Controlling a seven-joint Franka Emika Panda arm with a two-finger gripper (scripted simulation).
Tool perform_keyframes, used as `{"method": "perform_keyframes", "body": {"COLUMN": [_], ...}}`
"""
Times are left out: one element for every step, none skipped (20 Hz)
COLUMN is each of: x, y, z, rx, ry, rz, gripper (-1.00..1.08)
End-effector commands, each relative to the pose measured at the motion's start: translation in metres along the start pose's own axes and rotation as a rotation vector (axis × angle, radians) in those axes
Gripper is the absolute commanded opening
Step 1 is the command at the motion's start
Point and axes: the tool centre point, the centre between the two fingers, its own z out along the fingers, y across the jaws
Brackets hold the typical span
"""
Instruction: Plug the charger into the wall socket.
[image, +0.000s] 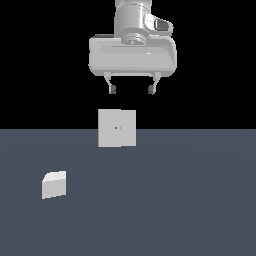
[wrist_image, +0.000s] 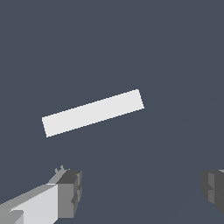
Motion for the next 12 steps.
{"method": "perform_keyframes", "body": {"x": [0.000, 0.000, 0.000, -0.001, -0.002, -0.003, -0.004, -0.005, -0.007, -0.009, -0.011, -0.013], "y": [0.000, 0.000, -0.001, -0.002, -0.003, -0.004, -0.006, -0.008, -0.010, -0.013, -0.016, -0.020], "z": [0.000, 0.000, 0.001, 0.001, 0.002, 0.003, 0.005, 0.007, 0.009, 0.011, 0.014, 0.017], "rx": [0.000, 0.000, 0.000, 0.000, 0.000, 0.001, 0.001, 0.002, 0.002, 0.003, 0.003, 0.004], "ry": [0.000, 0.000, 0.001, 0.001, 0.002, 0.004, 0.005, 0.007, 0.009, 0.011, 0.014, 0.017], "rz": [0.000, -0.001, -0.002, -0.004, -0.008, -0.012, -0.018, -0.024, -0.031, -0.040, -0.049, -0.059], "gripper": [1.00, 1.00, 1.00, 1.00, 1.00, 1.00, 1.00, 1.00, 1.00, 1.00, 1.00, 1.00]}}
